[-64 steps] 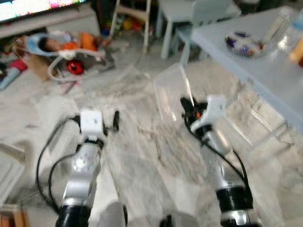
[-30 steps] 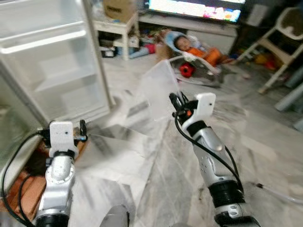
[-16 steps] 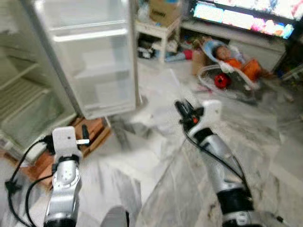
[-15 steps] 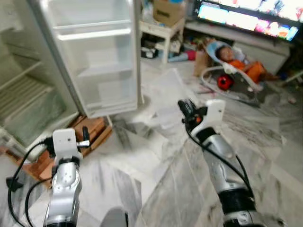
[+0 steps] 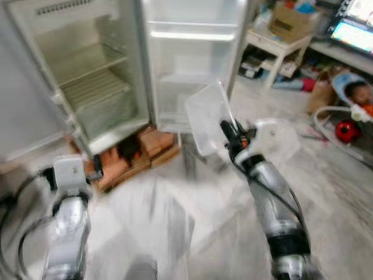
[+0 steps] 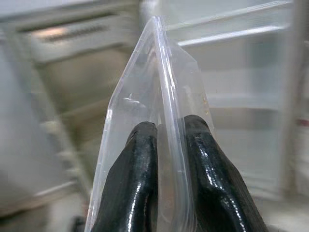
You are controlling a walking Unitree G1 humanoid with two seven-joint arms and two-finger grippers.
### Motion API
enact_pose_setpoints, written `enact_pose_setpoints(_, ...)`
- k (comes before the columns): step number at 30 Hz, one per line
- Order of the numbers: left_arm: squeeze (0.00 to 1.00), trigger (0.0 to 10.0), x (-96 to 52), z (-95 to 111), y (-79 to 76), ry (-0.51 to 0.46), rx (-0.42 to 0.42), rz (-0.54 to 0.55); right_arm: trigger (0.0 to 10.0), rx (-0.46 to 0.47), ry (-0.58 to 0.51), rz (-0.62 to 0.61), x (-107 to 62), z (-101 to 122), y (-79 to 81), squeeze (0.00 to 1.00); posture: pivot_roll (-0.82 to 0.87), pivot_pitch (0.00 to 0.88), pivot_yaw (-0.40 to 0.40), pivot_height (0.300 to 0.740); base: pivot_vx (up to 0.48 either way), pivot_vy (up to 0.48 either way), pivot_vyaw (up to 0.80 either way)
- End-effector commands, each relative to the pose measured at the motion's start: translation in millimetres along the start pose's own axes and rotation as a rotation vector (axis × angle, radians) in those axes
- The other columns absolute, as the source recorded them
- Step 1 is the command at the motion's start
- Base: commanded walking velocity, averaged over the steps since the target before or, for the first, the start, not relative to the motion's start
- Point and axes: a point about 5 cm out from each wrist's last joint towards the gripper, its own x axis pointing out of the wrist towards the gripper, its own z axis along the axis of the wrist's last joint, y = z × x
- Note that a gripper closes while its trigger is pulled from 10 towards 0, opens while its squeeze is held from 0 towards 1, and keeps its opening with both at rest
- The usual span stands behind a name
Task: Restocking fridge
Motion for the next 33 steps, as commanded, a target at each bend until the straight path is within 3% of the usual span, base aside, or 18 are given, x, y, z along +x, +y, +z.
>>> enact_pose_setpoints(1, 0.00, 10.0, 1.4, 4, -7.8, -0.008, -0.011, -0.020, 10.0, -0.039, -0.008, -0.005, -0.4, 6, -6.1, 0.00, 0.06, 0.008, -0.059, 0.740, 0.000, 0.000, 0.77)
enact_pose_setpoints(12, 0.00, 10.0, -5.9, -1, -14.5, 0.010, -0.049, -0.020, 10.0, -0.023, 0.019, -0.071, -4.9, -2, -11.9, 0.00, 0.07, 0.000, -0.076, 0.740, 0.000, 0.000, 0.74)
enact_pose_setpoints(15, 0.00, 10.0, -11.0, -10, -15.2, 0.041, -0.056, -0.017, 10.0, -0.031, 0.069, -0.066, -3.0, -8, -6.8, 0.00, 0.06, 0.000, -0.077, 0.740, 0.000, 0.000, 0.00)
enact_pose_setpoints(33, 0.00, 10.0, -7.9, -4, -22.0, 0.024, -0.057, -0.034, 10.0, -0.040, 0.063, -0.063, -1.2, -6, -8.0, 0.00, 0.06, 0.000, -0.078, 0.740, 0.000, 0.000, 0.00)
